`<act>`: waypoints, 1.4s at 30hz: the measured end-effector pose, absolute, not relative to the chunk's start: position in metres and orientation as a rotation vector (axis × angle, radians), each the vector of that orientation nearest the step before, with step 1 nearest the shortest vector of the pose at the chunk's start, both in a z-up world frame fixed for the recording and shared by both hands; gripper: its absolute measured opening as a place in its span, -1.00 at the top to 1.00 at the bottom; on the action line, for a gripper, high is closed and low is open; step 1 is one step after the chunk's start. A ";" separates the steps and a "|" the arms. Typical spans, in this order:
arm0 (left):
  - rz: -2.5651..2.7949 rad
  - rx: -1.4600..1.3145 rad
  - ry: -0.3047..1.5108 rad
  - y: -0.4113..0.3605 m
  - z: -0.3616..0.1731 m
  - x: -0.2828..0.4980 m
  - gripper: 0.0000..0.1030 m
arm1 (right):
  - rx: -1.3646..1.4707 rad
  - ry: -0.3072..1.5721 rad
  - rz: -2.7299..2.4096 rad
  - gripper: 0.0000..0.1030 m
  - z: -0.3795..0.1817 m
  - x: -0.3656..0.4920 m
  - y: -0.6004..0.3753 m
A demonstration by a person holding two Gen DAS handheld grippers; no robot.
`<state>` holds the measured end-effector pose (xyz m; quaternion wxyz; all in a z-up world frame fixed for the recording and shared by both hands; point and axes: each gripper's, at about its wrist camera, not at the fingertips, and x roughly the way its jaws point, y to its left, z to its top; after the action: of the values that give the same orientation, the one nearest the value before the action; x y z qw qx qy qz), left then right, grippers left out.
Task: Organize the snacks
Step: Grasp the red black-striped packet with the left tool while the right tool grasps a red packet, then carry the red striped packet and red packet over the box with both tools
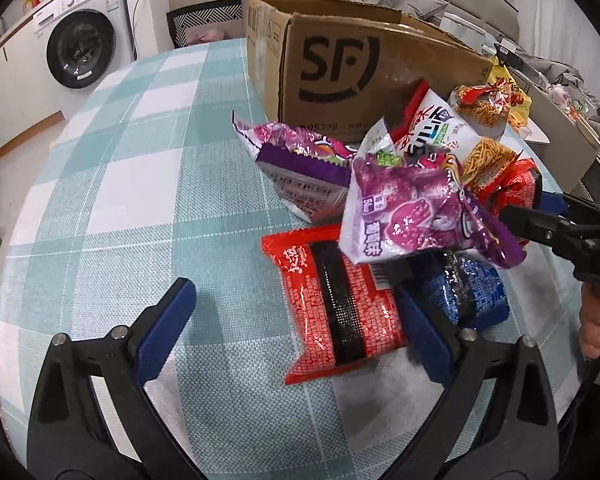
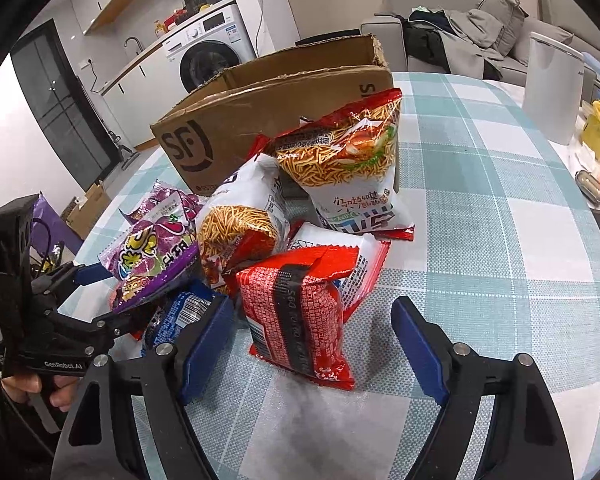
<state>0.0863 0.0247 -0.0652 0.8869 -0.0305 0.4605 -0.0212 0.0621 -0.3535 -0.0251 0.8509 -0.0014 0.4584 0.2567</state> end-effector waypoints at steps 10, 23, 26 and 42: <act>-0.096 -0.068 0.930 0.024 -0.062 0.085 0.15 | -0.009 0.966 0.556 -0.40 -0.028 0.058 -0.348; -0.090 -0.111 0.845 0.032 -0.039 0.074 0.21 | -0.014 0.956 0.546 -0.15 -0.027 0.057 -0.349; -0.088 -0.124 0.831 0.035 -0.034 0.071 0.21 | -0.017 0.953 0.545 -0.07 -0.025 0.057 -0.349; -0.071 -0.131 0.767 0.040 -0.013 0.057 0.21 | 0.025 0.889 0.536 0.16 -0.009 0.057 -0.363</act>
<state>0.0571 0.0404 -0.0129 0.9247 -0.0637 0.3738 -0.0345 0.0575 -0.3629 -0.0086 0.8682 0.0118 0.4249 0.2560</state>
